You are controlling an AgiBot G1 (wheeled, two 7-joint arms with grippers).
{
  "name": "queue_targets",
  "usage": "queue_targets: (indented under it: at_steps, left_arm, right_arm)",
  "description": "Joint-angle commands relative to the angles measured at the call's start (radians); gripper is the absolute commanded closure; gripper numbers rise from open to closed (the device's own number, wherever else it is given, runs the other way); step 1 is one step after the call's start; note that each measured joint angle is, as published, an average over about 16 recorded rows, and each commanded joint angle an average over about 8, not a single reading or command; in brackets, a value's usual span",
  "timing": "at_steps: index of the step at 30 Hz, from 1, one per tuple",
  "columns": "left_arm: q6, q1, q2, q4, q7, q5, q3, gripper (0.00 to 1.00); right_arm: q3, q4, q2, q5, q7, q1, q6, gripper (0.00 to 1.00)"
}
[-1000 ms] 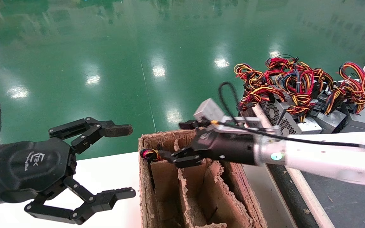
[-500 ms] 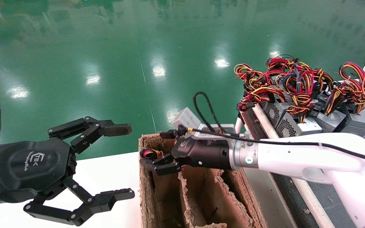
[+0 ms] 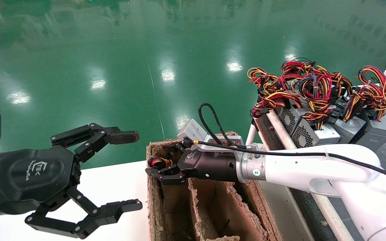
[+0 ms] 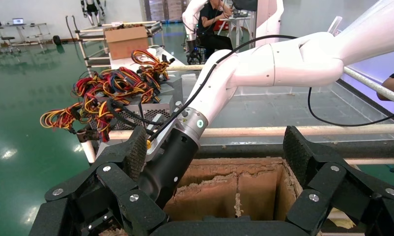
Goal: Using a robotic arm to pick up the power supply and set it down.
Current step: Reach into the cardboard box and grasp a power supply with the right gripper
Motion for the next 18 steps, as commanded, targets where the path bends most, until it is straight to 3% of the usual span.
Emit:
queue_targets:
  at_steps: [1,18]
  left_arm:
    - [0.000,0.000,0.000,0.000,0.000,0.000,0.000,0.00]
    - [0.000,0.000,0.000,0.000,0.000,0.000,0.000,0.00]
  right_arm:
    - [0.002,-0.010,-0.004,0.002,-0.014,0.000,0.002,1.00]
    - [0.007,-0.095,-0.026,0.013,-0.069,0.015,-0.010,1.00]
